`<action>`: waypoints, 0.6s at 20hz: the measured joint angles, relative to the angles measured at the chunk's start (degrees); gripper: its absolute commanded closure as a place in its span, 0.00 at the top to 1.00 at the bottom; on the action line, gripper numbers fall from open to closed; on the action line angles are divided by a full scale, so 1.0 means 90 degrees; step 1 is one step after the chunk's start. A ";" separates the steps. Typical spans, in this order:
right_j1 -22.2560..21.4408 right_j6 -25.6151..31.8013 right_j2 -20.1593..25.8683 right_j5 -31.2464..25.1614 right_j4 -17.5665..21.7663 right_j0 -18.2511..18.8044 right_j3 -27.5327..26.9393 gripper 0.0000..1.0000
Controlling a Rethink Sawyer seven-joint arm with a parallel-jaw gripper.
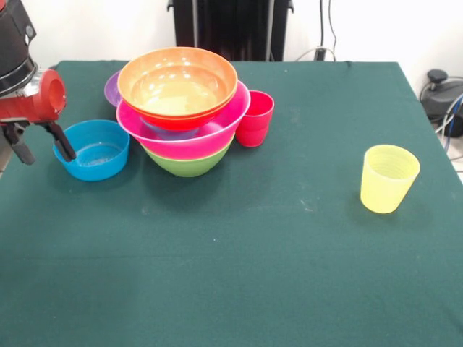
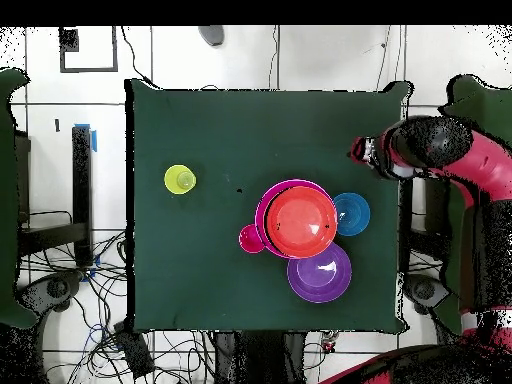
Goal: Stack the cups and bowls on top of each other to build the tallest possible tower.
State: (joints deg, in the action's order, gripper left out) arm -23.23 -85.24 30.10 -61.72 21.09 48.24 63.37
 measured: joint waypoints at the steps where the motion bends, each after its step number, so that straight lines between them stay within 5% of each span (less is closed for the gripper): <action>1: 0.0001 0.0000 0.0011 -0.0015 0.0000 0.0000 0.0000 1.00; 12: 0.0016 0.0000 0.0143 -0.0095 0.0033 0.0005 0.0009 1.00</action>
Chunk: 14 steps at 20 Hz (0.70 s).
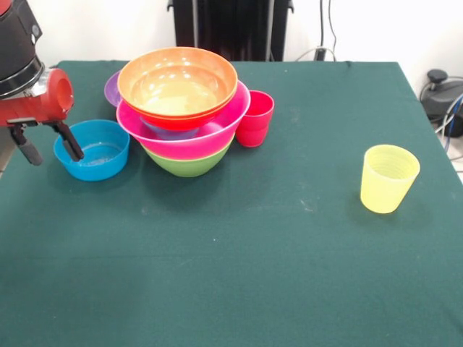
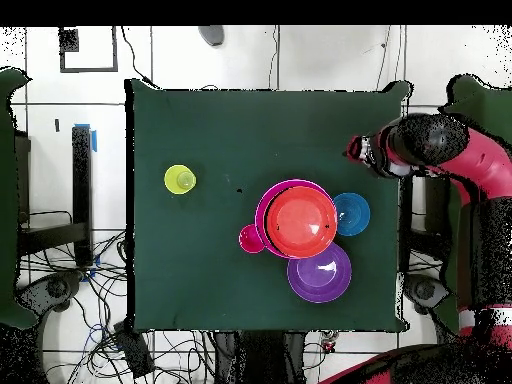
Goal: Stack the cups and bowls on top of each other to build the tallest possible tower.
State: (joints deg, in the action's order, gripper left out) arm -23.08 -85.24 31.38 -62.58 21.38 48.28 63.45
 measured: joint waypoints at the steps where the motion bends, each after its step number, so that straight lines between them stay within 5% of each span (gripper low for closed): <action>1: 0.0001 0.0000 0.0015 -0.0001 0.0009 0.0002 0.0011 1.00; 14: 0.0034 0.0000 0.0057 -0.0001 0.0119 0.0003 0.0055 1.00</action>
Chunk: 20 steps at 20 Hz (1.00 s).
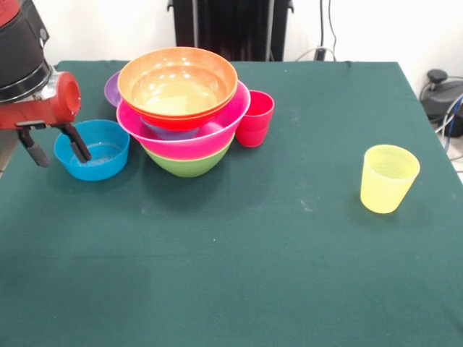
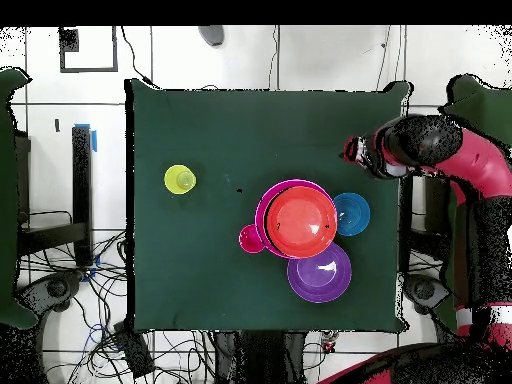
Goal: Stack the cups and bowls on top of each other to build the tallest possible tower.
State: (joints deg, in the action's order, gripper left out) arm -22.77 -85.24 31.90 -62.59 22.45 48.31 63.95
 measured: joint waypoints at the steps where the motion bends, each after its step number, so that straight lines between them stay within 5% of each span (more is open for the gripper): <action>1: 0.0002 0.0000 0.0001 0.0000 0.0034 0.0000 0.0001 1.00; 20: 0.0005 0.0000 0.0000 -0.0302 0.0485 0.0141 0.0158 1.00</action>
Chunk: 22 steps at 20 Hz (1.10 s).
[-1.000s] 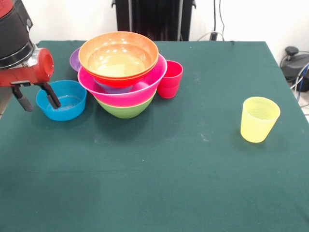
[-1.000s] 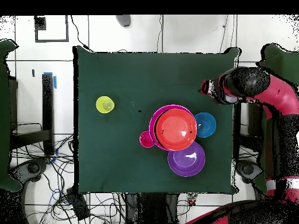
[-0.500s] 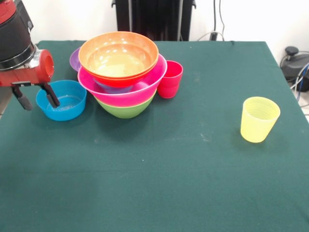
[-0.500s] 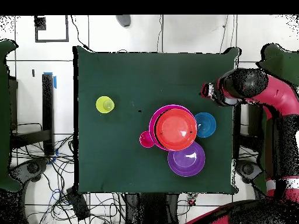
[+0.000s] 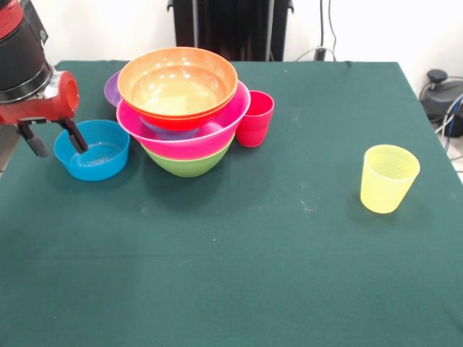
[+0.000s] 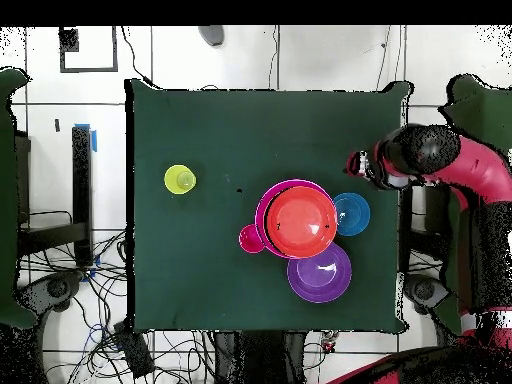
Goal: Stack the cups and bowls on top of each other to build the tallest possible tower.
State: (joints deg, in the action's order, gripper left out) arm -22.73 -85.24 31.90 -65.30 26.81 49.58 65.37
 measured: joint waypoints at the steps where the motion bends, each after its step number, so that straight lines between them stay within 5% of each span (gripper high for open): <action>1: -0.0001 0.0000 0.0000 -0.0009 0.0012 0.0009 0.0008 1.00; 22: -0.0001 0.0000 0.0001 -0.0016 0.0482 0.0126 0.0402 1.00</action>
State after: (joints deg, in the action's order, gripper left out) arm -22.74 -85.24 31.90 -65.44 31.15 50.72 68.98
